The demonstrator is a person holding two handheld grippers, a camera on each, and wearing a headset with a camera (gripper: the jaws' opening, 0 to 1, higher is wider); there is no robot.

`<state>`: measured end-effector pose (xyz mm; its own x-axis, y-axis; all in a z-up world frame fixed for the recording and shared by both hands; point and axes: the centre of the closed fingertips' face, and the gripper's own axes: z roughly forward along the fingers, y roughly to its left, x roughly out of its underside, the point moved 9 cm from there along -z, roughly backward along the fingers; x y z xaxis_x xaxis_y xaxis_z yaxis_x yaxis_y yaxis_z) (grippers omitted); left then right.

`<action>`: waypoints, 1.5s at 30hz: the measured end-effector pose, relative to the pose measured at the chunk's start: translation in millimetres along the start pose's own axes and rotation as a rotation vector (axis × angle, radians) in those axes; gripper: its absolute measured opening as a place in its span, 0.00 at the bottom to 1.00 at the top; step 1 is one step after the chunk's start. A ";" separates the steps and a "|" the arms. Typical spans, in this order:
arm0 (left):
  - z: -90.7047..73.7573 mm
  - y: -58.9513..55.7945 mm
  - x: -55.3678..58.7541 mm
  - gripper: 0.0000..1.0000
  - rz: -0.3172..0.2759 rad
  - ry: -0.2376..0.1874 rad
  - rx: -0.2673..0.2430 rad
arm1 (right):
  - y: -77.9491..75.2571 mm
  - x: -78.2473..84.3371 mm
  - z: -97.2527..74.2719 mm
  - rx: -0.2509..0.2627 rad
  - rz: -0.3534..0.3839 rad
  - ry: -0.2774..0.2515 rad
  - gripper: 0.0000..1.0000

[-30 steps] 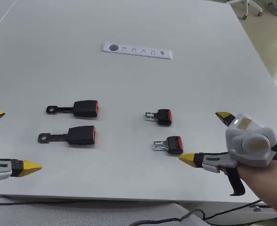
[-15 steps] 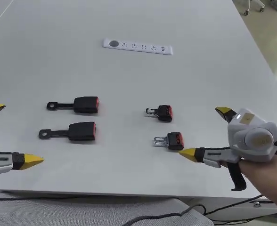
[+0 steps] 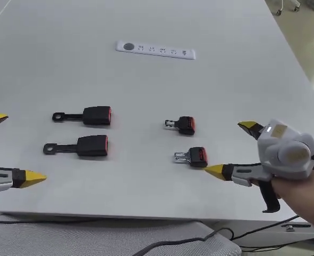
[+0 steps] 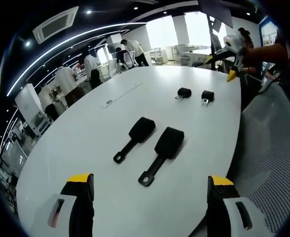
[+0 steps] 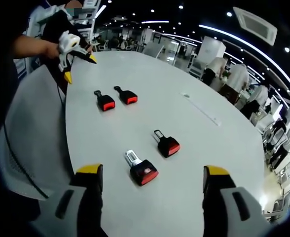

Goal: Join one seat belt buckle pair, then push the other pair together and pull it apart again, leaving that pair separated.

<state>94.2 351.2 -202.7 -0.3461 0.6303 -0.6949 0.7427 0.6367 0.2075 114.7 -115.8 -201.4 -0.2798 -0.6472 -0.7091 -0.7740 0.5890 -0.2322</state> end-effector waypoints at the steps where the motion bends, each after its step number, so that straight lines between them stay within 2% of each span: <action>1: 1.1 0.7 -1.0 0.97 0.017 0.004 0.004 | -0.3 -0.8 0.2 -0.003 -0.016 0.003 0.84; 5: 4.8 4.1 -4.4 0.96 0.058 0.020 0.022 | -2.3 -1.4 1.6 -0.004 -0.047 0.025 0.86; 8: 9.3 4.9 -7.3 0.95 0.127 0.044 0.051 | -3.1 -2.0 2.4 -0.020 -0.073 0.037 0.84; 12: 15.9 2.7 -11.5 0.91 0.176 0.055 0.098 | -3.0 -2.9 4.5 -0.060 -0.115 0.058 0.77; 13: 18.9 2.0 -12.6 0.90 0.198 0.066 0.114 | -1.3 -2.8 5.5 -0.102 -0.129 0.074 0.73; 15: 24.3 1.5 -14.2 0.90 0.238 0.087 0.133 | -1.3 -2.9 7.6 -0.134 -0.164 0.102 0.66; 16: 27.3 0.9 -15.4 0.90 0.247 0.096 0.146 | -2.3 -3.7 9.5 -0.132 -0.167 0.104 0.66; 18: 31.9 0.1 -17.4 0.87 0.261 0.107 0.173 | -0.6 -4.0 12.2 -0.178 -0.184 0.126 0.64; 19: 34.0 0.0 -18.4 0.86 0.266 0.107 0.180 | -1.0 -4.8 13.8 -0.173 -0.195 0.128 0.64; 23: 43.4 -0.8 -21.6 0.84 0.303 0.124 0.218 | 0.1 -4.8 21.4 -0.218 -0.226 0.151 0.64; 25: 49.7 0.5 -21.0 0.80 0.322 0.114 0.240 | 0.7 -4.5 25.6 -0.245 -0.227 0.161 0.63; 27: 56.4 1.1 -20.2 0.75 0.328 0.112 0.269 | 0.6 -3.9 29.6 -0.262 -0.230 0.169 0.61; 32: 69.3 -1.0 -20.3 0.73 0.339 0.142 0.292 | 0.8 -2.4 38.6 -0.309 -0.237 0.189 0.56; 35: 77.7 -1.6 -18.9 0.69 0.335 0.153 0.315 | 0.9 -1.3 43.5 -0.329 -0.243 0.204 0.52; 40: 85.5 -4.7 -25.9 0.64 0.325 0.150 0.327 | 0.0 1.3 53.8 -0.368 -0.250 0.233 0.47; 45: 96.9 -4.3 -32.5 0.54 0.334 0.159 0.348 | -2.9 2.8 62.2 -0.392 -0.252 0.251 0.45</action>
<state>157.7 284.9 -247.7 -0.1198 0.8516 -0.5104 0.9655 0.2196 0.1398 151.5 -89.3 -244.1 -0.1479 -0.8697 -0.4709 -0.9757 0.2062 -0.0743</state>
